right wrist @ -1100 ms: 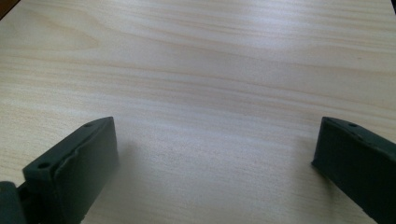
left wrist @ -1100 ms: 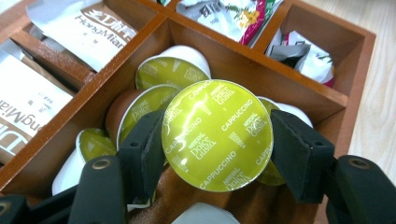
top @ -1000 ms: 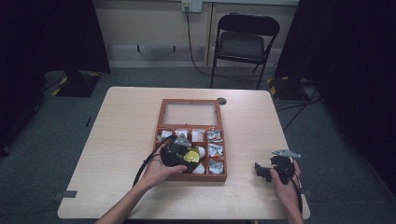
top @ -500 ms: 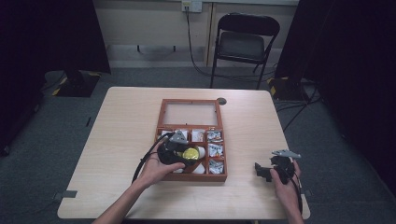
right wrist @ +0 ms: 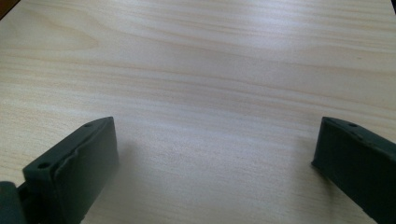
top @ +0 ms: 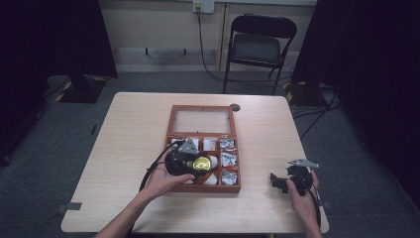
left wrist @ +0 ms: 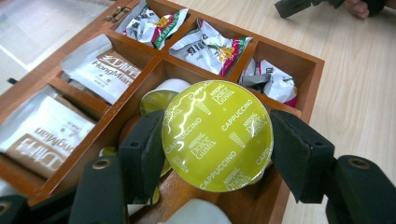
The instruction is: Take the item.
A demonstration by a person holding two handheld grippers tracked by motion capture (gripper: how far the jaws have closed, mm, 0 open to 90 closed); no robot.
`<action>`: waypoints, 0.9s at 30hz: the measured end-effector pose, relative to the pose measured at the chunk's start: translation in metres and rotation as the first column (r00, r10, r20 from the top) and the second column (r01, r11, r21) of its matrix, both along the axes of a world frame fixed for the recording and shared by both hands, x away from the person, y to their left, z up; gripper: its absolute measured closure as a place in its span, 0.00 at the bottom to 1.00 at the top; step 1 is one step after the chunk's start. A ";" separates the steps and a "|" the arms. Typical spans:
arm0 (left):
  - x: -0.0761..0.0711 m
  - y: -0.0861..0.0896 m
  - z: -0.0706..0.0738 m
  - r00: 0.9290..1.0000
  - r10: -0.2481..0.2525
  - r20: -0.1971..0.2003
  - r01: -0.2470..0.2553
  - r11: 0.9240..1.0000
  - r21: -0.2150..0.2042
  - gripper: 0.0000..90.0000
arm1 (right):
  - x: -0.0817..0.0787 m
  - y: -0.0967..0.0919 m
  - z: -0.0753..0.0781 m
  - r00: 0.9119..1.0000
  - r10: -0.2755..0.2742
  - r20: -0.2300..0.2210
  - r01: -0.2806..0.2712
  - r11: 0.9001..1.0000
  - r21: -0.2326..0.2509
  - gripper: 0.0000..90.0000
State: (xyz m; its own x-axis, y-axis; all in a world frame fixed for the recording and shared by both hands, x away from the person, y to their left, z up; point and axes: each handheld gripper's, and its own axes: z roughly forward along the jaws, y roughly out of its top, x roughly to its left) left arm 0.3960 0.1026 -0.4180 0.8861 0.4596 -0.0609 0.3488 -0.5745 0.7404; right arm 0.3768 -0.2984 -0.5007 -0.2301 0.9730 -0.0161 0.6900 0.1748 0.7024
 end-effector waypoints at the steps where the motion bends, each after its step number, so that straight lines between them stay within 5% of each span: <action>1: 0.000 0.002 0.001 1.000 0.003 0.000 -0.003 1.000 -0.005 0.42 | 0.000 0.000 0.000 1.000 0.000 0.000 0.000 1.000 0.000 0.00; 27: 0.003 0.029 0.024 0.999 0.035 0.024 -0.033 0.996 -0.085 0.42 | 0.000 0.000 0.000 1.000 0.000 0.000 0.000 1.000 0.000 0.00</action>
